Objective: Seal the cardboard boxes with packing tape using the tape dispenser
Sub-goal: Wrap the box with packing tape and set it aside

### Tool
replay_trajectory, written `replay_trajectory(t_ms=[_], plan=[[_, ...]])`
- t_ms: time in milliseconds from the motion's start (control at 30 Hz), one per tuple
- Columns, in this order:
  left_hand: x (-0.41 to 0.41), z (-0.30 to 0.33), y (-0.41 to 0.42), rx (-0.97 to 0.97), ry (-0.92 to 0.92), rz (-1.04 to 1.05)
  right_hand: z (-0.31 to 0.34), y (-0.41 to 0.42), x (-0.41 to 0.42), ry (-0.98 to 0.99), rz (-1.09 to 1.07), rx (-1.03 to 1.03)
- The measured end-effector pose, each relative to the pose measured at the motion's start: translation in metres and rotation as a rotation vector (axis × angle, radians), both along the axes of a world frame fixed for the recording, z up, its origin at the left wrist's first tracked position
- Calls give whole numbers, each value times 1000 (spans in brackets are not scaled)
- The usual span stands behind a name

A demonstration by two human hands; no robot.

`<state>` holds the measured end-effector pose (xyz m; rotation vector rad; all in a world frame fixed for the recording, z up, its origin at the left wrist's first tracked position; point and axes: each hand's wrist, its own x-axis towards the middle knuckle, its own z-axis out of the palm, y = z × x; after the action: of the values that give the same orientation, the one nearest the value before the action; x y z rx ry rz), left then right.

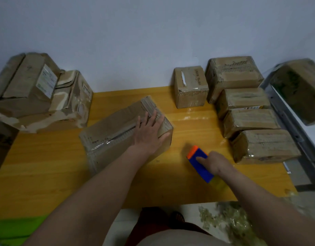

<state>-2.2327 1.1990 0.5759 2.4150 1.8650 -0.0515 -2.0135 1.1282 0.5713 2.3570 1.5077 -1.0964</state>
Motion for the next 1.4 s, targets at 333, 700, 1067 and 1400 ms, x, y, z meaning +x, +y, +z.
replay_trajectory(t_ms=[333, 700, 1067, 1400], plan=[[32, 9, 8, 19, -59, 231, -38, 5, 15, -96, -81, 144], [17, 2, 7, 9, 3, 169, -48, 18, 3, -51, -204, 527], [9, 5, 7, -96, 25, 167, 8, 42, -116, 485, 130, 855], [-8, 4, 6, -135, -90, 76, 5, 82, -109, 746, -189, 505]])
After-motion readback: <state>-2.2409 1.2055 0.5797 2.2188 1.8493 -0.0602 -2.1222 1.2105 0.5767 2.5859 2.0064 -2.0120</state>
